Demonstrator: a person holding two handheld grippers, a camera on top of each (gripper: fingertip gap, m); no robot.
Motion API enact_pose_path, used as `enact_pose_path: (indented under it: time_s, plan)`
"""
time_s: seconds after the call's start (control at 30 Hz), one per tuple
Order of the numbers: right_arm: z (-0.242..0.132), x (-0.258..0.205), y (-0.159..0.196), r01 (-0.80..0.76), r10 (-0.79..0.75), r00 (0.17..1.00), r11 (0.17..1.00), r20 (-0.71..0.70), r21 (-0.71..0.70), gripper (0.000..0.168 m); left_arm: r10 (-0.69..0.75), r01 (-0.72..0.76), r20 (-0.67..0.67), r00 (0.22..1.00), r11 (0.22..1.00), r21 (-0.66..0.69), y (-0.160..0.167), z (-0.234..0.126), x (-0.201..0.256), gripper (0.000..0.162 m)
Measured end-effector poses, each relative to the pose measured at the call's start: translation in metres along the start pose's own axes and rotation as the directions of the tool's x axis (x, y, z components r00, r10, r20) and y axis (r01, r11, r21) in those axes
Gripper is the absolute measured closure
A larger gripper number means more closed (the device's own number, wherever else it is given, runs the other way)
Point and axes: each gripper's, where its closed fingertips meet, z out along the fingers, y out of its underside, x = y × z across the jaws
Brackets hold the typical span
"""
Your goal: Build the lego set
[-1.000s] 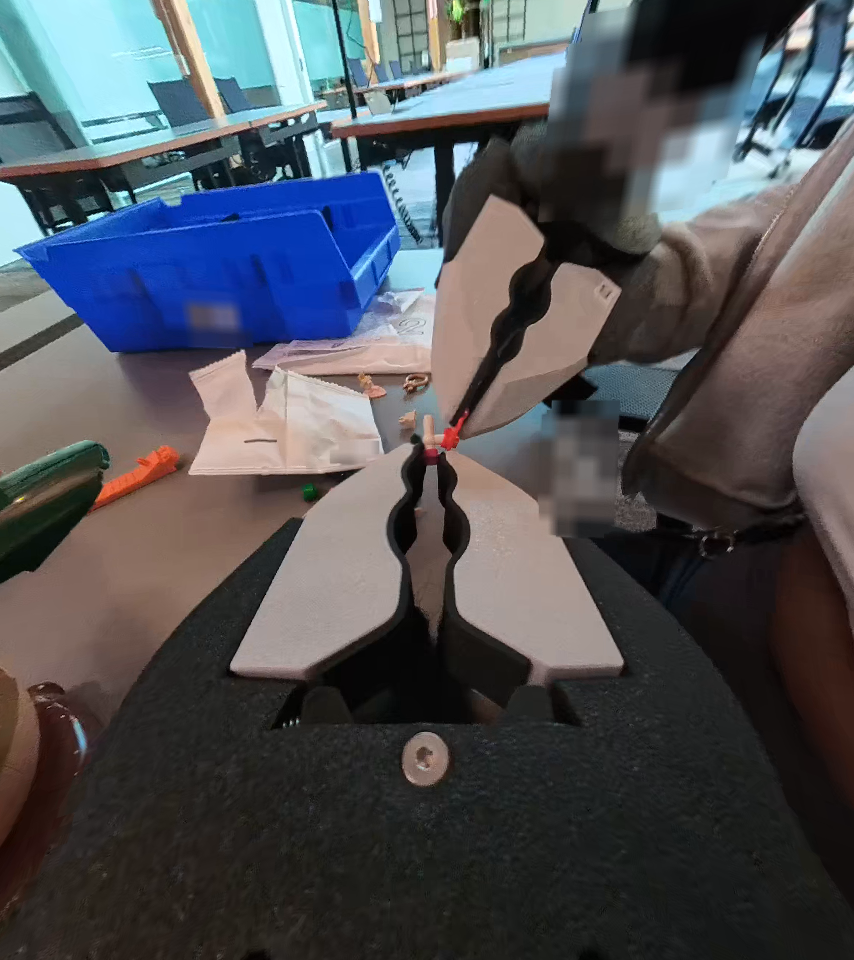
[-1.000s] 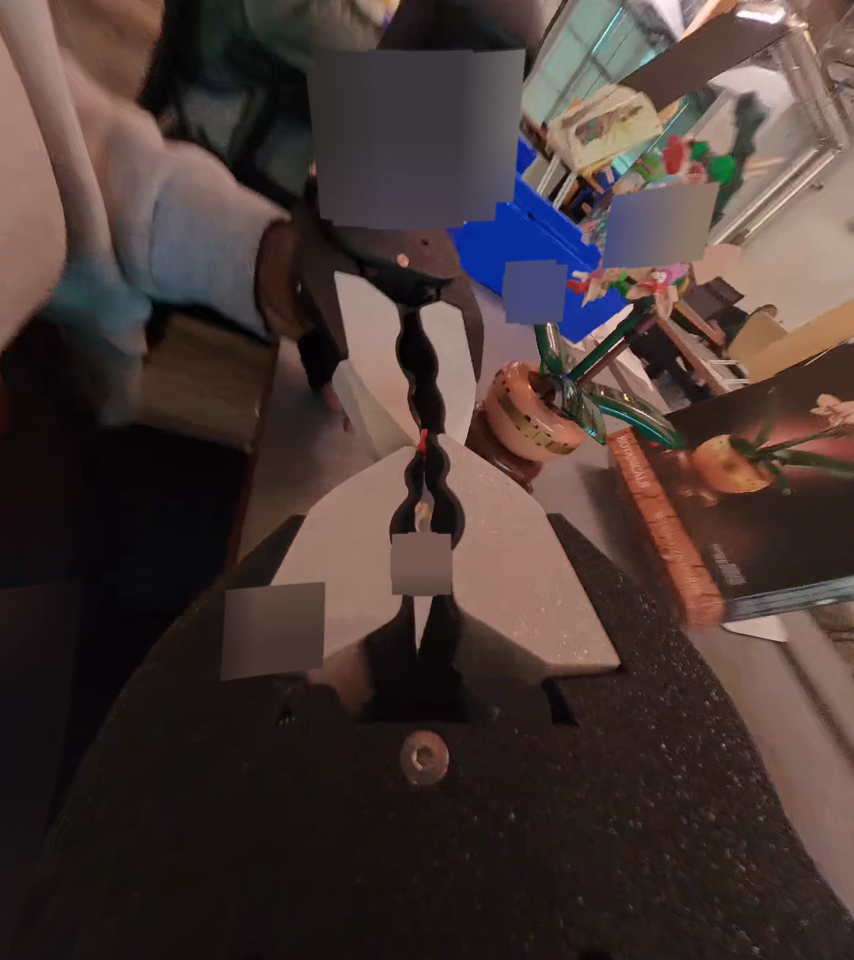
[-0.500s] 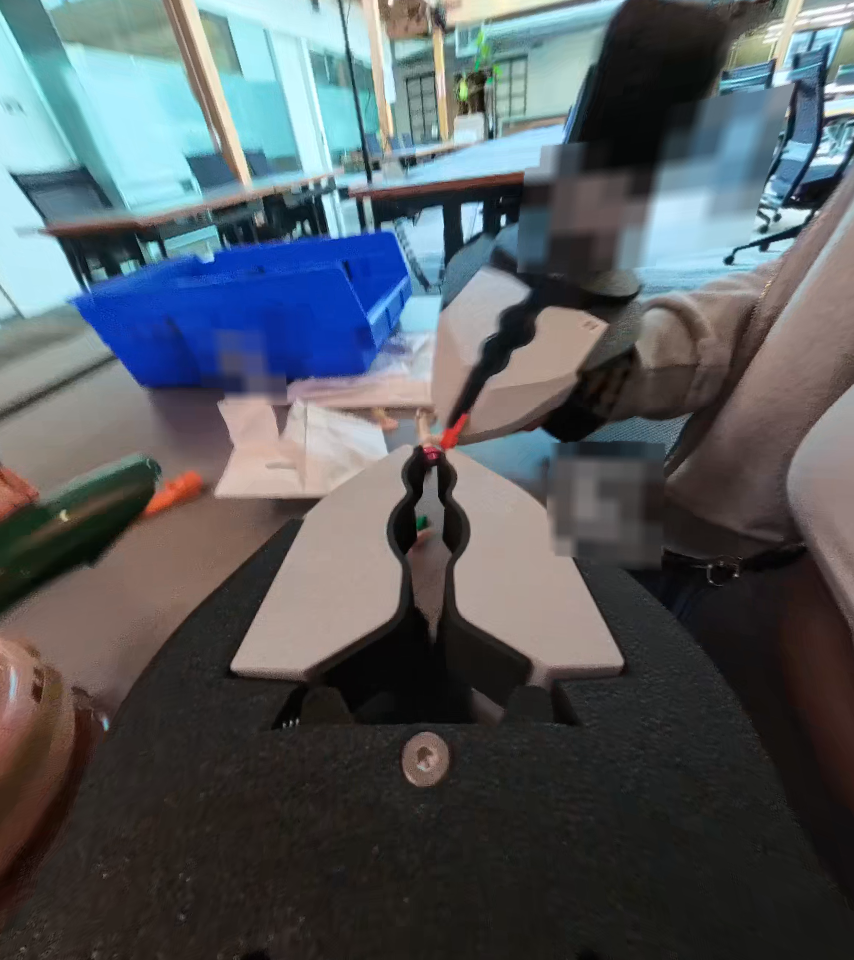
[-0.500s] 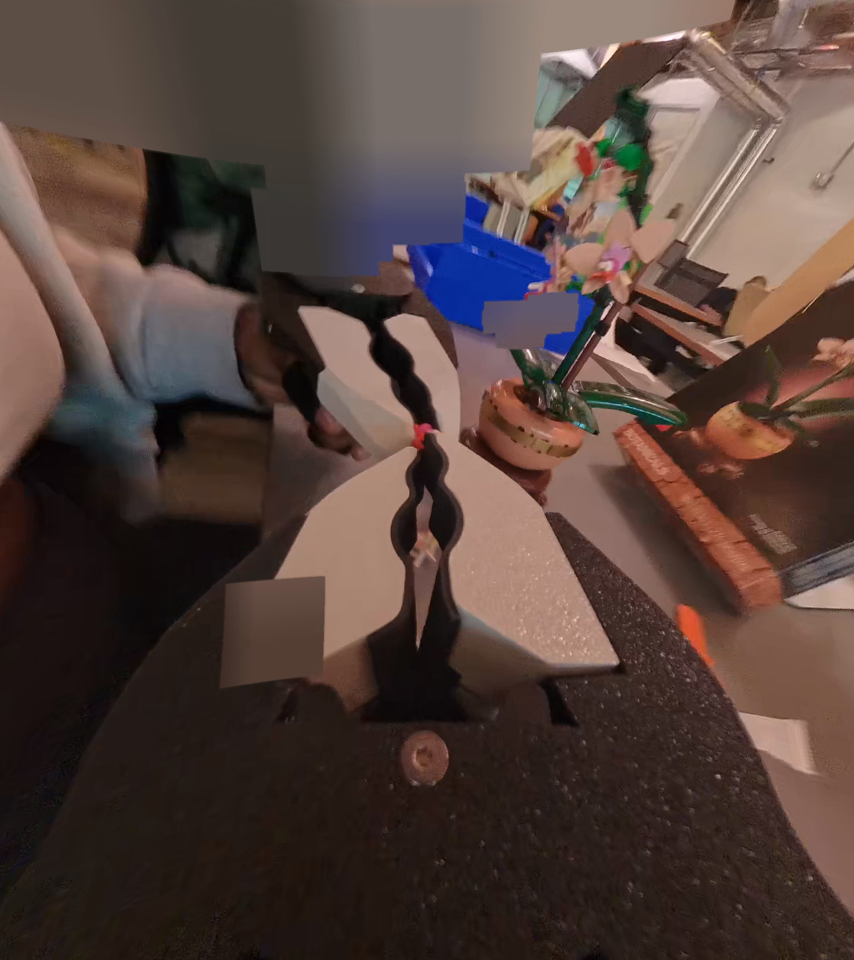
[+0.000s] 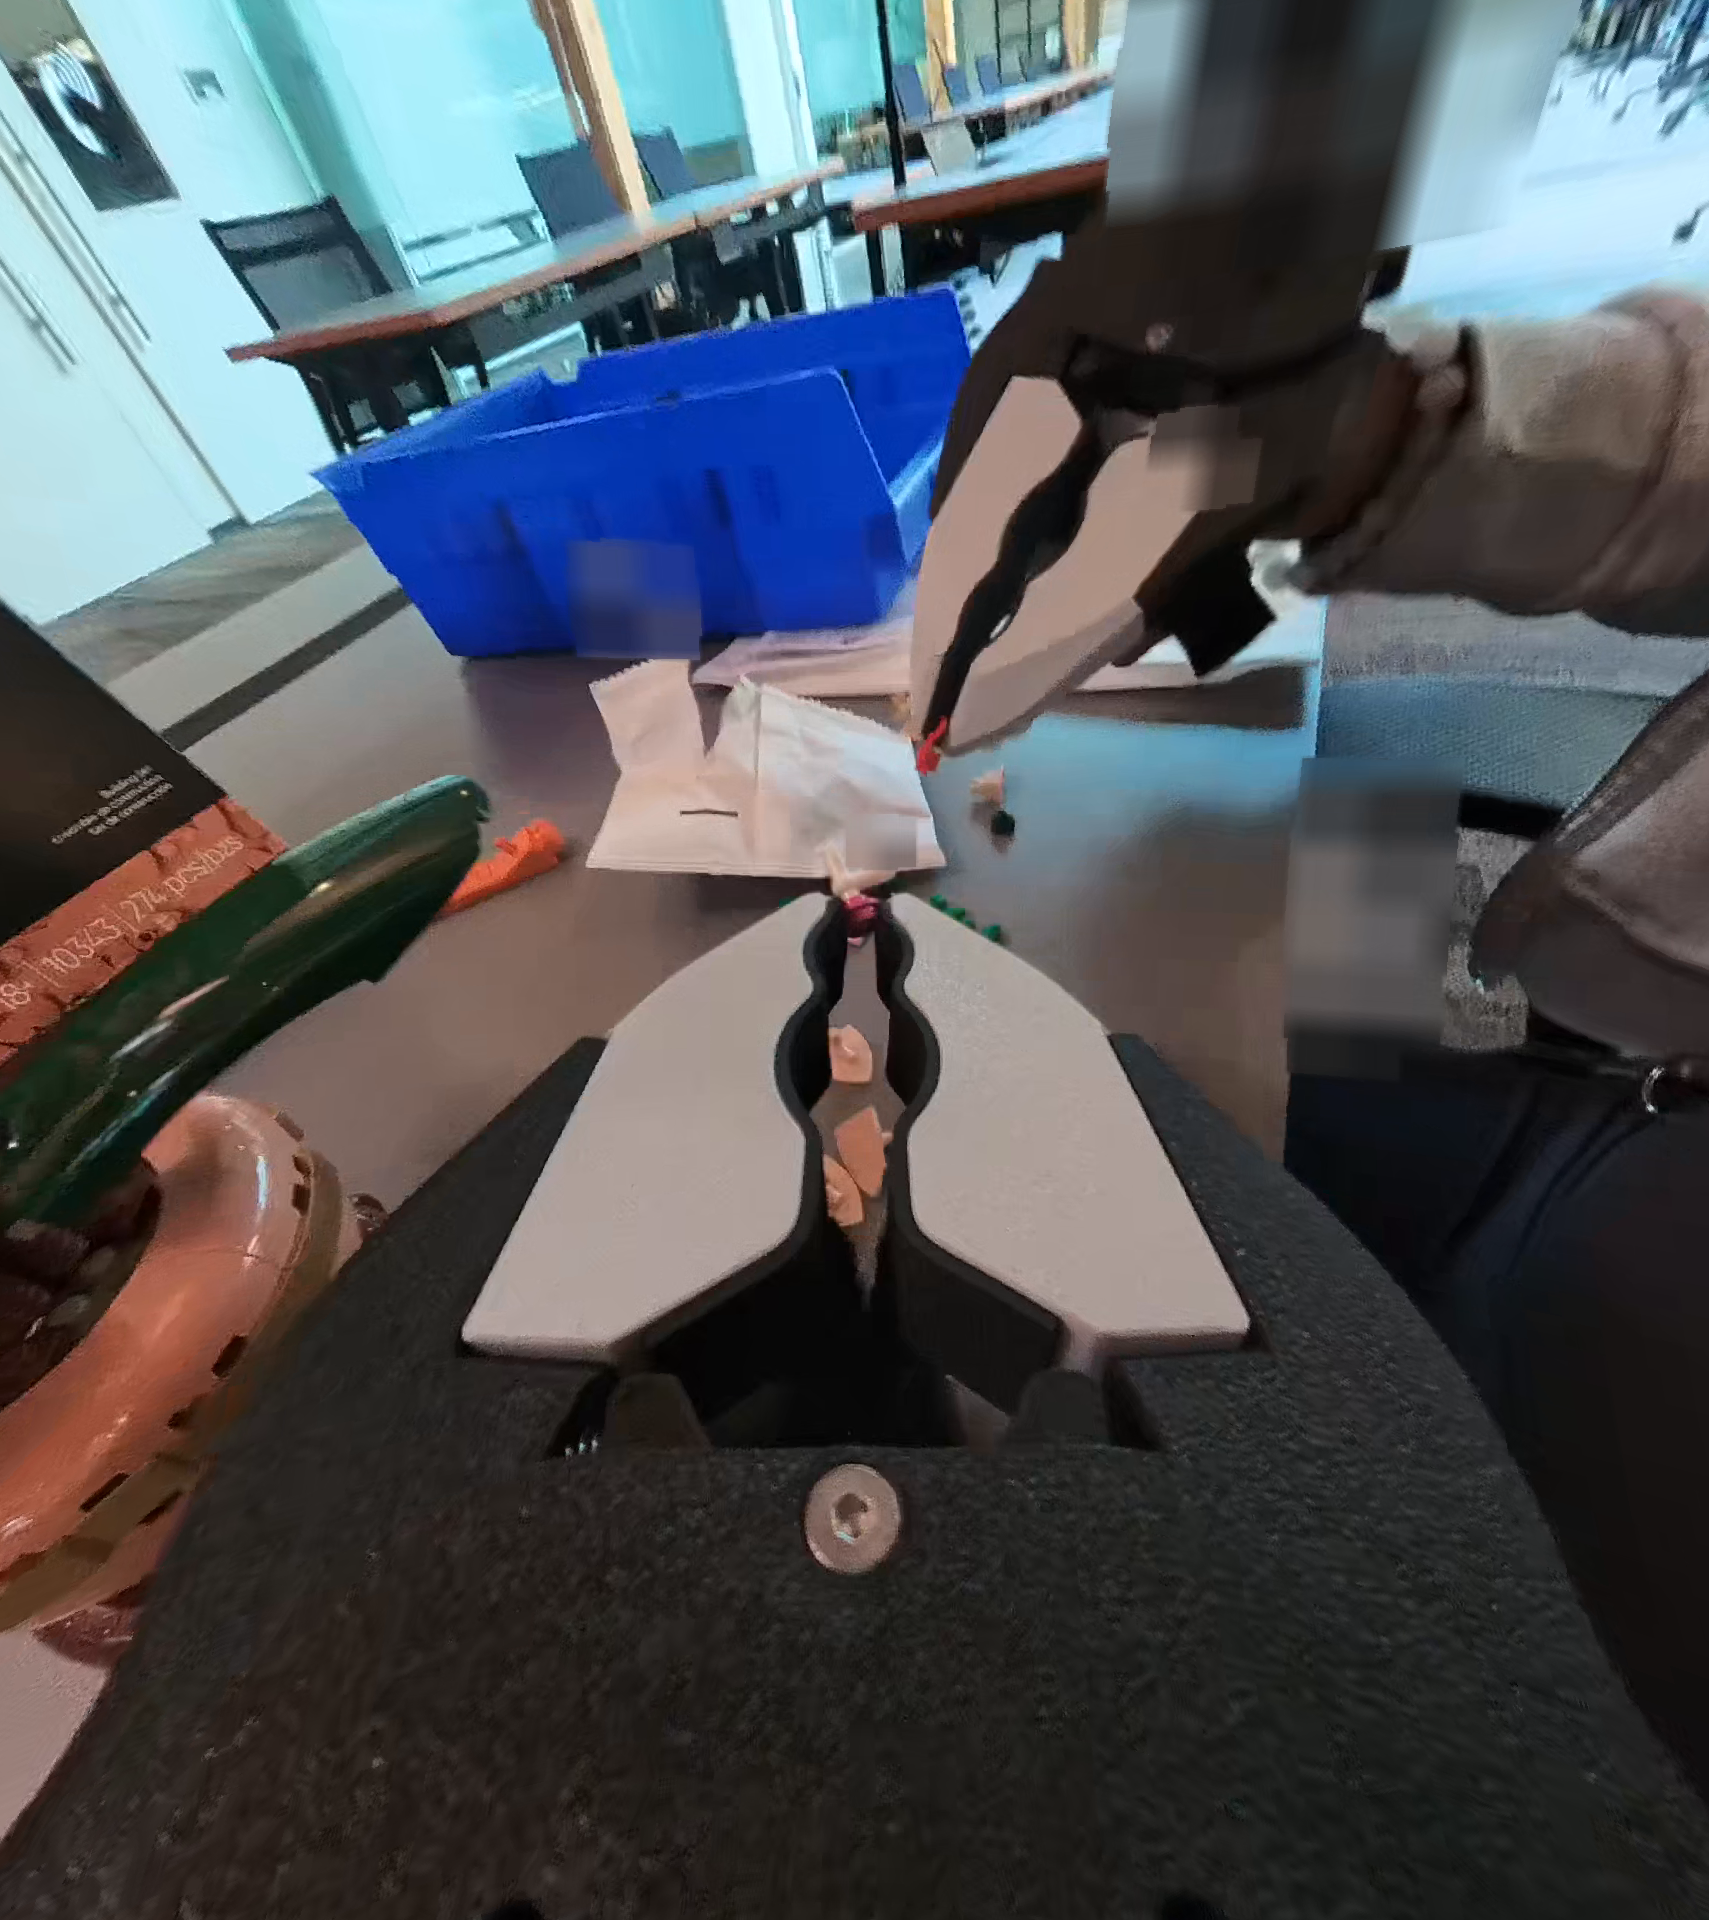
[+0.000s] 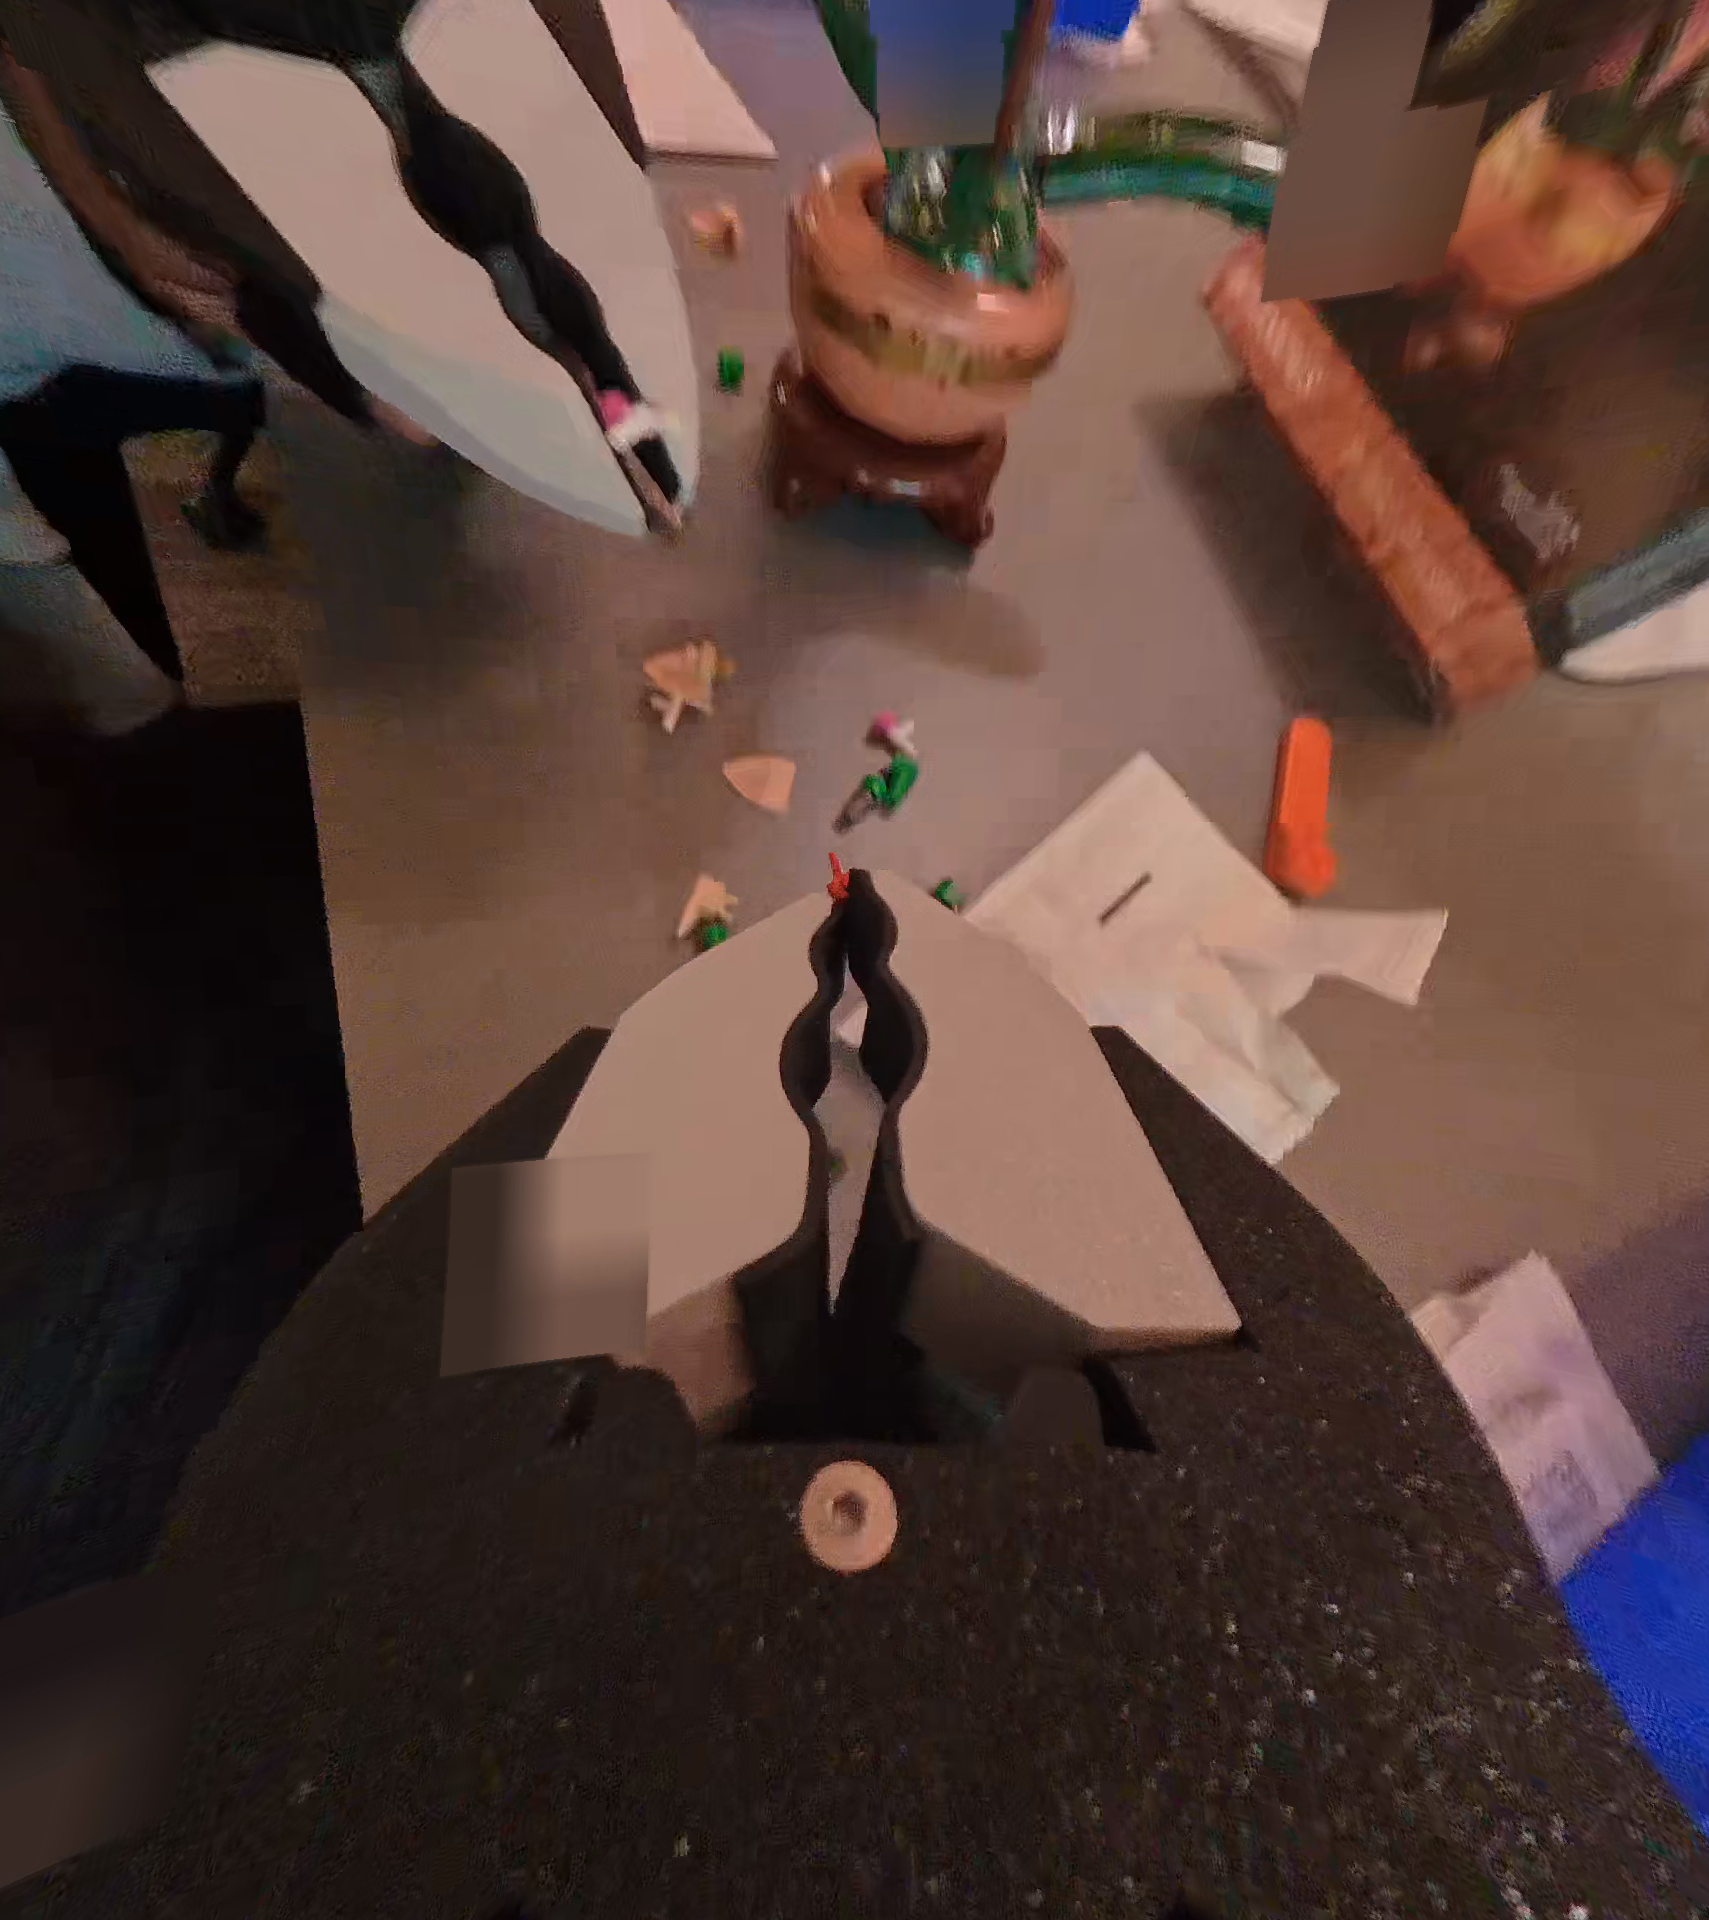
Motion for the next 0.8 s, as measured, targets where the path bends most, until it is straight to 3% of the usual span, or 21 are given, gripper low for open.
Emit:
enact_pose_path:
  time_s: [0.23,0.43,0.53,0.6,0.8]
  plan:
    - [0.005,-0.006,0.048,-0.126,0.136,0.99,0.969,0.034,-0.212,0.165,0.116,-0.115,0.018,0.993,0.992,-0.05,0.008,0.007,0.006,0.157]
    - [0.005,-0.005,0.046,-0.147,0.154,0.988,0.968,0.017,-0.204,0.145,0.11,-0.109,0.026,0.994,0.994,-0.033,0.005,0.006,0.005,0.157]
    - [0.003,-0.003,0.04,-0.141,0.143,0.99,0.974,0.0,-0.175,0.143,0.128,-0.127,0.015,0.992,0.991,-0.039,0.006,0.007,0.007,0.157]
    - [0.007,-0.012,0.055,-0.134,0.15,0.988,0.943,0.03,-0.304,0.136,0.14,-0.14,0.004,0.99,0.989,-0.038,0.006,0.008,0.01,0.157]
    - [0.005,0.002,0.033,-0.085,0.078,0.996,0.979,-0.049,-0.187,0.128,0.172,-0.173,-0.019,0.985,0.984,-0.043,0.007,0.009,0.016,0.157]
